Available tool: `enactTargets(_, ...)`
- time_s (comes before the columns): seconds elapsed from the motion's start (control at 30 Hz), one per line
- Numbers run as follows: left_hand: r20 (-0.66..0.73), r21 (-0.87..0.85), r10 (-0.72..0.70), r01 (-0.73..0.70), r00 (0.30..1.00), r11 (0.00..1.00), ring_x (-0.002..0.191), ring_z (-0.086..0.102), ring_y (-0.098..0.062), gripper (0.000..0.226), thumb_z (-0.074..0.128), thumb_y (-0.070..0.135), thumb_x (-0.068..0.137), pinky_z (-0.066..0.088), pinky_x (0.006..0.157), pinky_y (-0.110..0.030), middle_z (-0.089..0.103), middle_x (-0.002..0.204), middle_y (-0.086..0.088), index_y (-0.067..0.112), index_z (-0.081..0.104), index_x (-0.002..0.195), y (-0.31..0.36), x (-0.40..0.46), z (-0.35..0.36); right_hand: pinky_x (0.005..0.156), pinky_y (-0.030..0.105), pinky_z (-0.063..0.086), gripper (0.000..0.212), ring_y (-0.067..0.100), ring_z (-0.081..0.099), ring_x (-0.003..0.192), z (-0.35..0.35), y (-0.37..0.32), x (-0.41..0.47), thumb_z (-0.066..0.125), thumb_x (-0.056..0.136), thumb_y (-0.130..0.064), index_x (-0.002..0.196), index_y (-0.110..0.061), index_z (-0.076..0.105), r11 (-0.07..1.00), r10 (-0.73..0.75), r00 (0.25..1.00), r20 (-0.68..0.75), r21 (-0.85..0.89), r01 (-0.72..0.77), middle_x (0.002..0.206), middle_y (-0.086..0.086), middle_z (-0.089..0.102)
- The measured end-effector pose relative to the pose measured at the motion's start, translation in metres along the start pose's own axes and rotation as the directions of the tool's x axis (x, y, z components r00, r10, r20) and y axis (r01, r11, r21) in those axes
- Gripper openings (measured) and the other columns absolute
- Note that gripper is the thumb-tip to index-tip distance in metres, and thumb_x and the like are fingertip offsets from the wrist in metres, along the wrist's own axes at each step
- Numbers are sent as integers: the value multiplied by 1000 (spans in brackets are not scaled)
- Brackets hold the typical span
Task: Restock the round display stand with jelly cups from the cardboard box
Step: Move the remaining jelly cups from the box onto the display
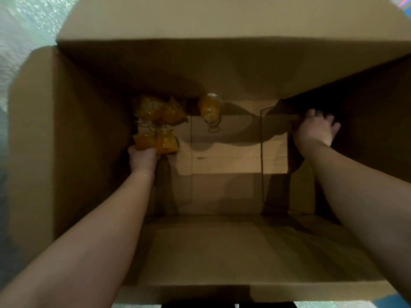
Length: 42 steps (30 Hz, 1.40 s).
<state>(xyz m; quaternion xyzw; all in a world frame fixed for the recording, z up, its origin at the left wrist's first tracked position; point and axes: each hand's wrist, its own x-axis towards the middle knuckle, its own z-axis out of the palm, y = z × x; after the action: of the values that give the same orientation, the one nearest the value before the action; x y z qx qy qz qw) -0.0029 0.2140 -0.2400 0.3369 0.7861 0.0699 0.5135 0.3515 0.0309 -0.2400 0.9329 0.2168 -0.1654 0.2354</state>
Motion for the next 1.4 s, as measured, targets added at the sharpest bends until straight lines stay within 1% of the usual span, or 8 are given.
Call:
enactTargets(0.17, 17, -236, -81, 83, 997, 968, 110, 60, -30, 71, 64, 39, 73, 45, 101, -54, 61, 124, -4, 30, 45, 141, 4, 1, -2, 103, 49, 38, 64, 38, 39, 131, 6, -1, -22, 63, 92, -46, 140, -8, 45, 998, 26, 995, 92, 63, -32, 144, 17, 44)
enactTargets(0.5, -69, -17, -23, 22, 997, 1000, 123, 56, -29, 53, 72, 40, 87, 45, 103, -45, 61, 130, -5, 19, 56, 134, 8, -18, -6, 109, 48, 34, 77, 36, 40, 132, 27, 9, -75, 71, 84, -52, 142, -12, 42, 955, 3, 897, 443, 264, -133, 141, 16, 47)
enactTargets(0.63, -87, -32, 39, -42, 995, 999, 120, 56, -26, 54, 72, 44, 86, 45, 98, -45, 61, 126, 1, 24, 55, 134, 7, -61, -22, 101, 50, 46, 72, 33, 53, 117, 16, 17, -97, 72, 80, -53, 138, -19, 46, 837, -94, 853, 513, 504, -211, 128, 11, 55)
enactTargets(0.77, 46, -9, 210, -210, 977, 978, 116, 52, -18, 65, 69, 38, 90, 45, 94, -35, 52, 130, 3, 25, 40, 146, 6, -133, -31, 82, 28, 49, 66, 23, 54, 114, -30, 46, -136, 69, 91, -35, 147, -21, 38, 611, -290, 860, 419, 773, -171, 137, 7, 52)
enactTargets(0.9, 211, 29, 355, -368, 911, 929, 118, 52, -22, 73, 75, 38, 85, 48, 101, -43, 48, 132, 3, 30, 36, 146, 7, -218, -25, 92, 32, 49, 67, 14, 51, 112, -75, 103, -181, 70, 88, -43, 145, -26, 39, 410, -388, 892, 232, 910, -59, 137, -2, 51)
enactTargets(1.1, 499, 64, 450, -549, 740, 833, 118, 53, -19, 67, 80, 38, 80, 52, 99, -44, 45, 138, 5, 42, 38, 133, 9, -342, 24, 93, 31, 49, 55, 15, 57, 111, -106, 219, -240, 74, 84, -44, 132, -33, 48, 189, -289, 952, 102, 981, -48, 124, -8, 58)
enactTargets(1.3, 702, 42, 495, -724, 512, 689, 100, 54, -1, 51, 76, 32, 85, 43, 74, -19, 53, 110, 23, 41, 44, 125, 1, -473, 93, 74, 6, 42, 40, -3, 57, 92, -105, 355, -277, 75, 85, -37, 115, -32, 50, 121, -72, 997, -26, 992, 34, 100, -19, 59)
enactTargets(1.4, 756, 17, 531, -823, 382, 568, 95, 54, 4, 54, 79, 32, 83, 44, 76, -18, 54, 108, 22, 33, 44, 123, -11, -528, 125, 80, 22, 47, 42, 2, 57, 95, -92, 415, -299, 75, 84, -40, 118, -34, 51, 100, 60, 997, -42, 994, 36, 102, -18, 60)
